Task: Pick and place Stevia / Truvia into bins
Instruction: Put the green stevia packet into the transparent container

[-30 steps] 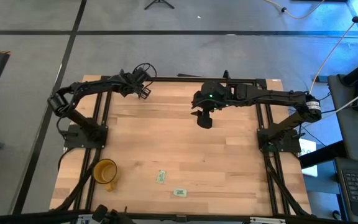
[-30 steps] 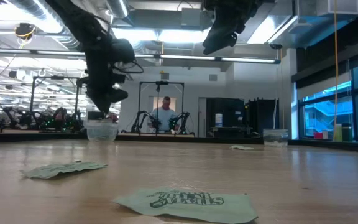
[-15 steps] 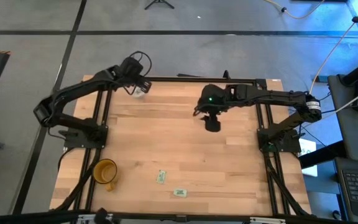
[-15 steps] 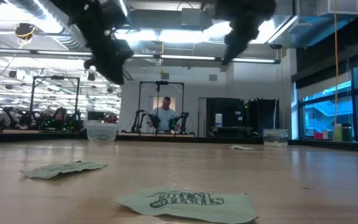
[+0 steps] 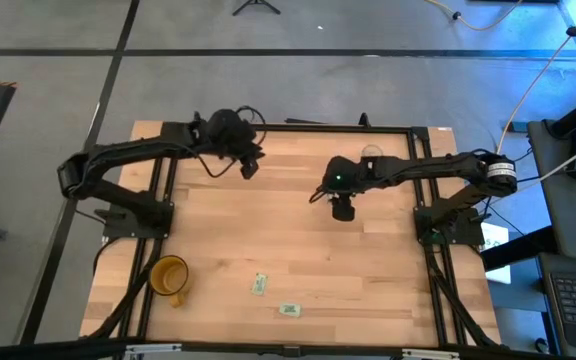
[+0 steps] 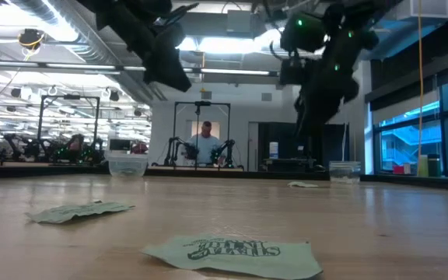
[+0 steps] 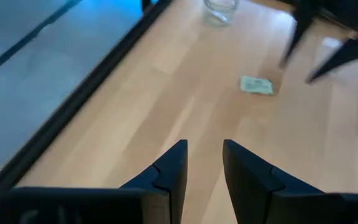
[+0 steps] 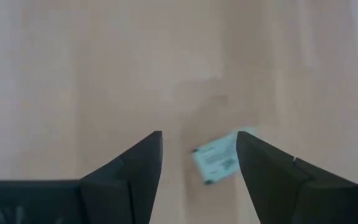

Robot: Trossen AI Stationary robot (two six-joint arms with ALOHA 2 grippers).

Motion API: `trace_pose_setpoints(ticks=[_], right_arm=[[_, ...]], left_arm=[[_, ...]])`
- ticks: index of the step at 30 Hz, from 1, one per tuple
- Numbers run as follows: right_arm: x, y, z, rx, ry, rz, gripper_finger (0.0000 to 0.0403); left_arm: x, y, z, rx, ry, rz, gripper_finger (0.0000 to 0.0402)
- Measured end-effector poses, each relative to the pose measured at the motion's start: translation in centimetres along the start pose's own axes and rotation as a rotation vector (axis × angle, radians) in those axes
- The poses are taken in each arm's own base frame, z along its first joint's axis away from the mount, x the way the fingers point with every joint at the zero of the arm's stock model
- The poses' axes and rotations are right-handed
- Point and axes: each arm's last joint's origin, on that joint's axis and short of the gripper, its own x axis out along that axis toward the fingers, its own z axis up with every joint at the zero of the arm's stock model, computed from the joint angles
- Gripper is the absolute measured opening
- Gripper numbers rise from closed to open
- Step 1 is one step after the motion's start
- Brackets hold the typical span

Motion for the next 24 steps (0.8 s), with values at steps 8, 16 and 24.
trace_pose_setpoints(ticks=[8, 16, 24], right_arm=[[1.9, -1.1, -1.7, 0.279, -0.091, -0.066, 0.0209], [2.9, -1.1, -3.2, 0.385, -0.119, -0.153, 0.0209], [4.0, -0.9, -4.6, 0.38, -0.123, -0.161, 0.0209]], left_arm=[[2.7, -1.0, -0.7, -0.006, 0.065, -0.012, 0.0097], [4.7, -0.8, -1.1, -0.032, 0.085, -0.01, 0.0097], [5.0, -1.2, -0.5, -0.037, 0.019, -0.032, 0.0097]])
